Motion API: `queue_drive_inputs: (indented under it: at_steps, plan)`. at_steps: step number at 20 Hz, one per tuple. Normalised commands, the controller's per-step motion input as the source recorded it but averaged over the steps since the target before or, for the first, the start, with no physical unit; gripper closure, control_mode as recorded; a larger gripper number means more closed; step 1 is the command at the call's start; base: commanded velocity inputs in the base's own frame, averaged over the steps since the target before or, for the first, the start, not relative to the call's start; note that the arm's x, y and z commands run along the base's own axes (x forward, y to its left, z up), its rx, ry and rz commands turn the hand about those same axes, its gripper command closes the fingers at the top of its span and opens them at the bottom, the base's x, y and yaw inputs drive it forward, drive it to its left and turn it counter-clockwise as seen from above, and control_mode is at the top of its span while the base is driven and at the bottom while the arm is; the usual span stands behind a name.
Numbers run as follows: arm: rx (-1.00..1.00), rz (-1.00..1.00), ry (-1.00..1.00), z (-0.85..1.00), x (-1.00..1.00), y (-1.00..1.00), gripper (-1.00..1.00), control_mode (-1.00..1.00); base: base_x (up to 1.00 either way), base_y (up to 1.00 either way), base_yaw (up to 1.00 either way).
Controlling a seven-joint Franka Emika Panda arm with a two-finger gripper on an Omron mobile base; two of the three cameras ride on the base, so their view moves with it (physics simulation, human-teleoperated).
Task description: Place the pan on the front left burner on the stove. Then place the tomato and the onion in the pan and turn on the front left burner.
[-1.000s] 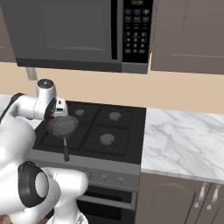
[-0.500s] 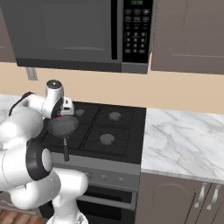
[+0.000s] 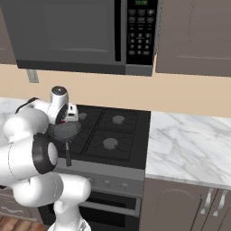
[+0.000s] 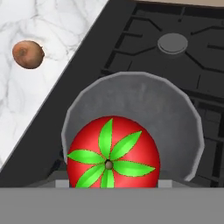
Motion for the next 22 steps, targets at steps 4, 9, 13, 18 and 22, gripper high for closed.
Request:
queue_drive_inputs:
  at_steps: [4, 9, 13, 18, 22]
  plan:
    - [0.00, 0.00, 0.00, -0.32, 0.18, 0.00, 1.00, -1.00, 0.00, 0.00, 0.00]
    - [0.00, 0.00, 0.00, -0.26, 0.19, 0.00, 1.00, -1.00, 0.00, 0.00, 0.00]
    - [-0.01, 0.00, 0.00, -0.12, 0.25, 0.00, 1.00, -1.00, 0.00, 0.00, 0.00]
    - [0.00, 0.00, 0.00, -0.05, 0.18, 0.00, 1.00, -1.00, 0.00, 0.00, 0.00]
    - [0.00, 0.00, 0.00, -0.04, 0.04, 0.00, 1.00, -1.00, 0.00, 0.00, 0.00]
